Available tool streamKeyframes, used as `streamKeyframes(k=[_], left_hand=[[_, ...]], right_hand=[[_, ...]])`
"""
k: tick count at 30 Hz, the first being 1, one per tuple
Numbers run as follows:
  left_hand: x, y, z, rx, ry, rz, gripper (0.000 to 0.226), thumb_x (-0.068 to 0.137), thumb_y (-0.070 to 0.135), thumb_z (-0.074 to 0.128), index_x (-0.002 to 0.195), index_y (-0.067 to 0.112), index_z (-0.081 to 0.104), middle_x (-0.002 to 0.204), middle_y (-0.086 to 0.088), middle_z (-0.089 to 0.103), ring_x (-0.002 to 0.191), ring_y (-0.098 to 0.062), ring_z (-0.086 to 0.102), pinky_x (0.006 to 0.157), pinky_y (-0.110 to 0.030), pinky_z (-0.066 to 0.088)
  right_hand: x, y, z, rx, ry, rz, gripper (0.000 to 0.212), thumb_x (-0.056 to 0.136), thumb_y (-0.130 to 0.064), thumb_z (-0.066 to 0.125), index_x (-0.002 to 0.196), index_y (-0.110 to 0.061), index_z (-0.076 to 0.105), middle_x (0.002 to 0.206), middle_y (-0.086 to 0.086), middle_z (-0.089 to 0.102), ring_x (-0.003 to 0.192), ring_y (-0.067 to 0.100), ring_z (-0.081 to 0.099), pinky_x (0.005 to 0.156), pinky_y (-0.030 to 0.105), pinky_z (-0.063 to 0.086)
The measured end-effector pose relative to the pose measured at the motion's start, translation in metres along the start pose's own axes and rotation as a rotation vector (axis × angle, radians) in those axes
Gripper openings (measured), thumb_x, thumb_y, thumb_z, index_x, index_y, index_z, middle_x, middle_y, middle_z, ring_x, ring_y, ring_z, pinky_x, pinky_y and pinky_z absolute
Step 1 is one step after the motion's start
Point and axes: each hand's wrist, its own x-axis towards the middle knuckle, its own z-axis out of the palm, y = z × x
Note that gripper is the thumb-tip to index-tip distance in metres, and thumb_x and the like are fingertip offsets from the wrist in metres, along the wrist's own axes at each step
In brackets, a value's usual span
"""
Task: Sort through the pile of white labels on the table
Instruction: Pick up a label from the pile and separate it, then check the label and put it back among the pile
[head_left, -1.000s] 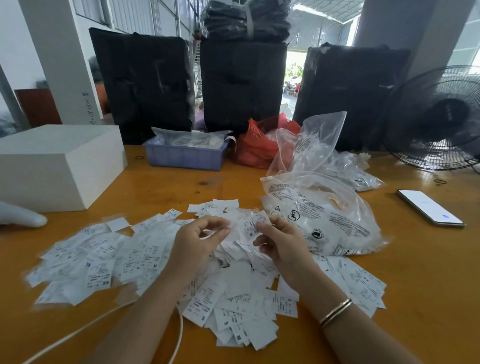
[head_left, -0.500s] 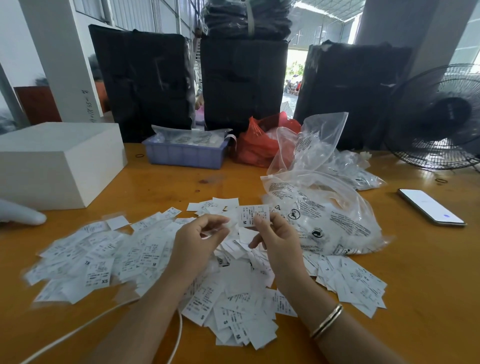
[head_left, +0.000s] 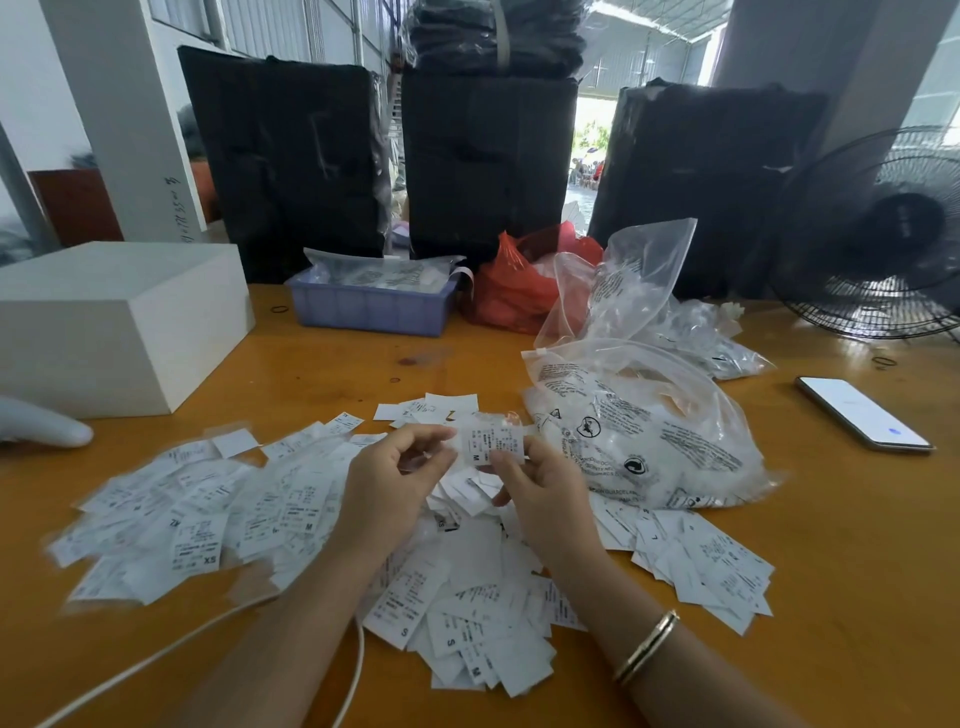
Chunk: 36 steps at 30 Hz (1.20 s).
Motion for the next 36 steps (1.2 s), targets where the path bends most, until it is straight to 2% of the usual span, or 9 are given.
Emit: streamKeyframes(k=[6, 11, 18, 20, 23, 27, 29, 31, 36], left_hand=[[0.001, 0.000, -0.001, -0.043, -0.053, 0.000, 0.021, 0.085, 0.019, 0.069, 0.087, 0.040, 0.067, 0.087, 0.029, 0.069, 0.086, 0.008, 0.063, 0.071, -0.005, 0.047], [0.001, 0.001, -0.002, -0.027, -0.105, 0.011, 0.019, 0.084, 0.019, 0.069, 0.084, 0.038, 0.068, 0.083, 0.029, 0.068, 0.080, 0.007, 0.063, 0.067, -0.005, 0.047], [0.002, 0.003, -0.002, -0.126, -0.038, -0.079, 0.011, 0.085, 0.022, 0.069, 0.088, 0.033, 0.069, 0.081, 0.026, 0.070, 0.078, 0.010, 0.064, 0.064, -0.002, 0.044], [0.002, 0.002, -0.002, -0.137, -0.041, -0.079, 0.010, 0.084, 0.021, 0.069, 0.088, 0.031, 0.070, 0.082, 0.027, 0.069, 0.079, 0.010, 0.063, 0.064, -0.003, 0.045], [0.002, 0.001, -0.001, -0.127, -0.094, -0.057, 0.012, 0.084, 0.019, 0.070, 0.086, 0.030, 0.070, 0.082, 0.023, 0.071, 0.080, 0.006, 0.065, 0.066, -0.006, 0.048], [0.000, -0.001, 0.000, -0.071, -0.198, -0.031, 0.015, 0.082, 0.016, 0.072, 0.085, 0.031, 0.070, 0.084, 0.017, 0.072, 0.080, -0.002, 0.068, 0.071, -0.013, 0.053], [-0.001, -0.001, 0.001, -0.056, -0.196, -0.021, 0.016, 0.082, 0.016, 0.072, 0.087, 0.031, 0.070, 0.083, 0.017, 0.073, 0.078, -0.001, 0.068, 0.070, -0.012, 0.052], [-0.001, 0.001, 0.001, -0.071, -0.142, -0.025, 0.016, 0.083, 0.015, 0.070, 0.090, 0.030, 0.069, 0.082, 0.018, 0.072, 0.077, 0.000, 0.068, 0.067, -0.011, 0.051], [-0.001, 0.004, 0.002, -0.099, -0.057, -0.059, 0.014, 0.085, 0.020, 0.068, 0.091, 0.033, 0.066, 0.083, 0.019, 0.071, 0.081, 0.006, 0.065, 0.067, -0.007, 0.049]], right_hand=[[0.002, 0.005, -0.001, -0.178, 0.005, -0.048, 0.028, 0.094, -0.026, 0.055, 0.083, -0.001, 0.059, 0.072, -0.001, 0.070, 0.055, 0.008, 0.060, 0.047, 0.027, 0.042], [0.002, 0.011, -0.004, -0.293, -0.047, -0.209, 0.037, 0.093, -0.024, 0.055, 0.063, -0.021, 0.035, 0.053, -0.004, 0.037, 0.046, 0.007, 0.030, 0.044, 0.022, 0.026], [0.001, 0.013, -0.004, -0.145, -0.055, -0.223, 0.027, 0.094, -0.017, 0.055, 0.076, 0.002, 0.049, 0.068, 0.011, 0.064, 0.056, 0.000, 0.059, 0.042, 0.027, 0.035], [0.001, 0.013, -0.004, -0.171, -0.059, -0.232, 0.028, 0.093, -0.015, 0.056, 0.070, -0.002, 0.047, 0.063, 0.000, 0.063, 0.053, -0.008, 0.056, 0.039, 0.014, 0.030], [0.004, 0.015, -0.004, -0.274, -0.074, -0.223, 0.031, 0.092, -0.021, 0.056, 0.065, -0.017, 0.043, 0.067, 0.001, 0.067, 0.057, 0.007, 0.062, 0.041, 0.019, 0.034], [0.004, 0.016, -0.005, -0.426, -0.133, -0.223, 0.020, 0.094, -0.025, 0.051, 0.078, -0.013, 0.051, 0.072, 0.005, 0.067, 0.069, 0.020, 0.064, 0.054, 0.040, 0.048], [0.001, 0.014, -0.004, -0.413, -0.129, -0.273, 0.009, 0.097, -0.025, 0.046, 0.093, -0.033, 0.050, 0.062, -0.003, 0.058, 0.054, 0.004, 0.051, 0.047, 0.027, 0.038], [-0.001, 0.011, -0.002, -0.336, -0.089, -0.269, 0.034, 0.099, -0.027, 0.040, 0.127, -0.046, 0.037, 0.061, -0.007, 0.050, 0.053, 0.004, 0.041, 0.049, 0.020, 0.032], [-0.007, 0.007, 0.004, -0.430, -0.193, -0.340, 0.047, 0.099, -0.023, 0.038, 0.145, -0.034, 0.031, 0.109, -0.017, 0.055, 0.099, 0.003, 0.049, 0.087, 0.028, 0.039]])
